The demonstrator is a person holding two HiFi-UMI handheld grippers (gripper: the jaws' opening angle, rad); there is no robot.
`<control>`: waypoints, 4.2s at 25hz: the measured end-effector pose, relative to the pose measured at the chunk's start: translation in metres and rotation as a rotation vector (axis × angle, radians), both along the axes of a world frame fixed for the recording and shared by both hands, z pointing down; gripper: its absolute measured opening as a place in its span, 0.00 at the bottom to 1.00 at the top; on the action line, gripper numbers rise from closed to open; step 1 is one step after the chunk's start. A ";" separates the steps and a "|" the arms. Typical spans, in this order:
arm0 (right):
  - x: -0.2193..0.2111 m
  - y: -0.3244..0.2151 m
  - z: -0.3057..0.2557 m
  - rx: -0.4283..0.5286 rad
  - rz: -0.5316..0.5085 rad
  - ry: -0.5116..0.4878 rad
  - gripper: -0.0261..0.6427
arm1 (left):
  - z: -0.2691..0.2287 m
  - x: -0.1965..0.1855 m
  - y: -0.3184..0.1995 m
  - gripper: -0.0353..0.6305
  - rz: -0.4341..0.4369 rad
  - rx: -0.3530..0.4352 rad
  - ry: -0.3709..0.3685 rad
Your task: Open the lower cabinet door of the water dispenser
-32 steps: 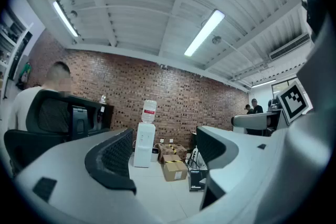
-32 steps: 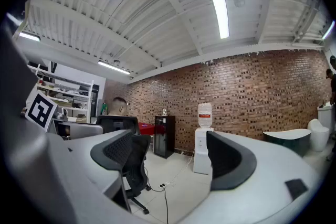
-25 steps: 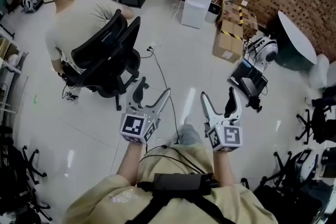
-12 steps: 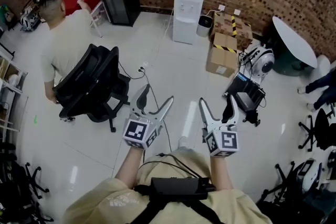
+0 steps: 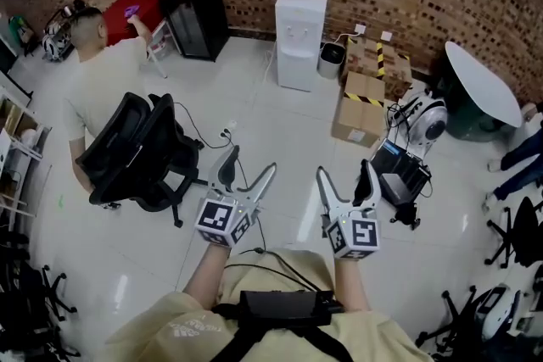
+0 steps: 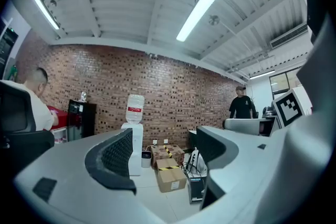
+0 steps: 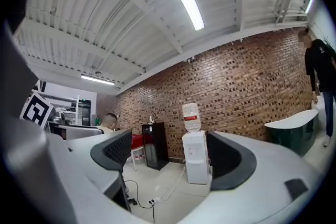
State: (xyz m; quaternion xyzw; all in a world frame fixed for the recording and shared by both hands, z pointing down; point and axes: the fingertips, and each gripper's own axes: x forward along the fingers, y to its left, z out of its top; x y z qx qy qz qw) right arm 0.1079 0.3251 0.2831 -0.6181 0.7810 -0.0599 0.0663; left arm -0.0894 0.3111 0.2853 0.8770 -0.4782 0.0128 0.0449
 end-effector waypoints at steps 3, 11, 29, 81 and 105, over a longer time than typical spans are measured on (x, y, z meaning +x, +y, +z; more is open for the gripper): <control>0.006 -0.014 0.013 -0.019 -0.029 -0.024 0.74 | 0.003 0.009 -0.005 0.59 -0.019 -0.010 -0.001; -0.004 -0.052 0.031 -0.051 -0.051 0.007 0.74 | 0.015 0.012 -0.044 0.59 -0.026 -0.018 -0.069; 0.036 -0.294 0.035 -0.091 0.094 0.136 0.74 | 0.028 0.029 -0.321 0.59 0.020 0.024 -0.012; 0.129 -0.927 0.727 -0.357 -0.135 0.215 0.69 | 0.515 0.068 -0.796 0.58 -0.053 -0.099 -0.080; 0.054 -0.900 0.802 -0.407 -0.470 0.277 0.28 | 0.559 0.043 -0.804 0.58 -0.076 -0.041 -0.002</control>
